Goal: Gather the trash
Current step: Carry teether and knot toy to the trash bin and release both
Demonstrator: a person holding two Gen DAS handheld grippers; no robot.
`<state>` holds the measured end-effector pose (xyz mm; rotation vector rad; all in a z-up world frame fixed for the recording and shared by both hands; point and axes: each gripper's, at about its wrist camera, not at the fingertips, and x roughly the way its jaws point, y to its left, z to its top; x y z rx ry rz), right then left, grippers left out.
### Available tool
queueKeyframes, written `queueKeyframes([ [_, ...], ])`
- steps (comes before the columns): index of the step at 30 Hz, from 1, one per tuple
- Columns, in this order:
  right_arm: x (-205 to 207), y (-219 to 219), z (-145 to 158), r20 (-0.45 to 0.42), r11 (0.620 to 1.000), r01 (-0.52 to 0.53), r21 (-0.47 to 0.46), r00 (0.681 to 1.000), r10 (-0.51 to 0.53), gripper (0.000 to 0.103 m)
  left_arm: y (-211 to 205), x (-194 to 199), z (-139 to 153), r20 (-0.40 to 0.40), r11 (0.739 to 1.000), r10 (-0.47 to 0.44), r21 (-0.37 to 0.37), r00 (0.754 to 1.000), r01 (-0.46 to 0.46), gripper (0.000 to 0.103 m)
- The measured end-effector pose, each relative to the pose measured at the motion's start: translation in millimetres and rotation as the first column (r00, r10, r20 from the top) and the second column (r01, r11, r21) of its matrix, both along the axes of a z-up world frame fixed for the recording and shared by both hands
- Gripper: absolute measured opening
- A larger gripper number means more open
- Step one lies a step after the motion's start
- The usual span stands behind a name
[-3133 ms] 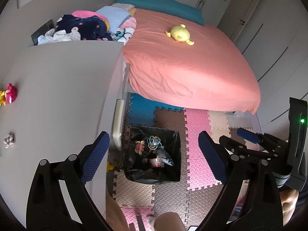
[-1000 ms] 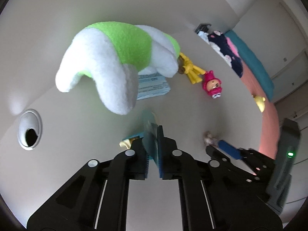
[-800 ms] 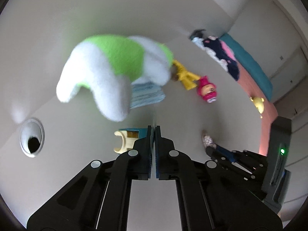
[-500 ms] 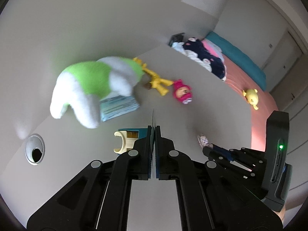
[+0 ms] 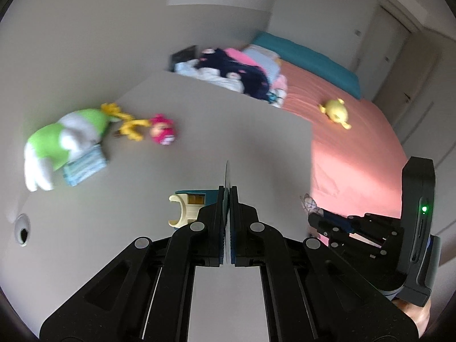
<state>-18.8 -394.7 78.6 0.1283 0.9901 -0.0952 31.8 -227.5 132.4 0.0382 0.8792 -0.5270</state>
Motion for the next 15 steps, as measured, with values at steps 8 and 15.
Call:
queueKeyframes([
  [8,-59,-80,-5,0.001,0.991,0.134,0.006,0.991,-0.134,0.011,-89,-50,-8,0.004,0.987,-0.158,0.026,0.987,0.157,0.001],
  [15,-106,-141,-20,-0.023,0.971,0.235,0.028,0.972,-0.235,0.011,-161,-90,-22,-0.010,0.957,-0.285,0.062,0.959,0.285,0.001],
])
